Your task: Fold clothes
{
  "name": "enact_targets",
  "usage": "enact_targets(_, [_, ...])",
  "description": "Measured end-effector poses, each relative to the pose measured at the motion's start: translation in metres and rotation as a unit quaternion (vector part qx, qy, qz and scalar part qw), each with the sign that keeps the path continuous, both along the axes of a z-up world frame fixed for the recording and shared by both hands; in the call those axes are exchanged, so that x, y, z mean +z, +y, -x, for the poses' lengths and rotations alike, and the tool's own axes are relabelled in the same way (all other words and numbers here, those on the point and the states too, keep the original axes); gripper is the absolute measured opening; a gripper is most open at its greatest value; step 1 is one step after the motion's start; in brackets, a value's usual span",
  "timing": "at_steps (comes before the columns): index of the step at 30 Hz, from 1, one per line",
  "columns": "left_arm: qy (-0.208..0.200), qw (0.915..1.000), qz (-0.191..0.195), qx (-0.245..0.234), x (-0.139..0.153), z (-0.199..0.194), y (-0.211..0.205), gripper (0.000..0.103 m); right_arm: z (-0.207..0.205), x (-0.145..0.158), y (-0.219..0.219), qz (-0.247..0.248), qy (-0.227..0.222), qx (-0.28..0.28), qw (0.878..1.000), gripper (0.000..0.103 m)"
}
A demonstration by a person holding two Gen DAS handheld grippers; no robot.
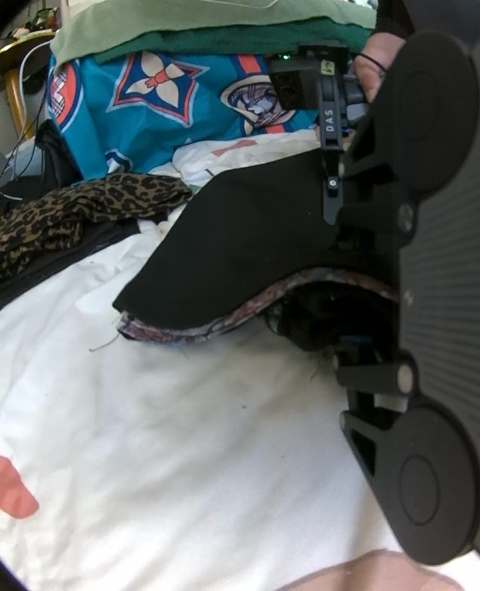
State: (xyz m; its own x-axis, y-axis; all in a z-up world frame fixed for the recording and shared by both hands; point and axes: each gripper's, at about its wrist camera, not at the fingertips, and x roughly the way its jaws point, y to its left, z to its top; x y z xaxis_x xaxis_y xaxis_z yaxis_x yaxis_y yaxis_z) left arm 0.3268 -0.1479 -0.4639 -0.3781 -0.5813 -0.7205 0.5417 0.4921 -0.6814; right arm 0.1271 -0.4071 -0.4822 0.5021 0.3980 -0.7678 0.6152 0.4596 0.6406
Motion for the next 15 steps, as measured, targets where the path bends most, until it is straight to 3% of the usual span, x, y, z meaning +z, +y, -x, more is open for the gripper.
enact_targets(5, [-0.014,0.9995,-0.027,0.001,0.012,0.007,0.0,0.035,-0.01,0.017,0.008,0.045,0.001,0.042,0.998,0.012])
enact_targets(11, [-0.013,0.9969,-0.048,0.061,0.028,0.02,0.016,0.035,-0.025,0.036,0.018,0.077,0.013,0.078,0.994,0.011])
enact_targets(15, [-0.04,0.9934,-0.057,0.091,0.048,0.036,0.027,0.035,-0.034,0.051,0.02,0.092,0.009,0.103,0.99,0.01])
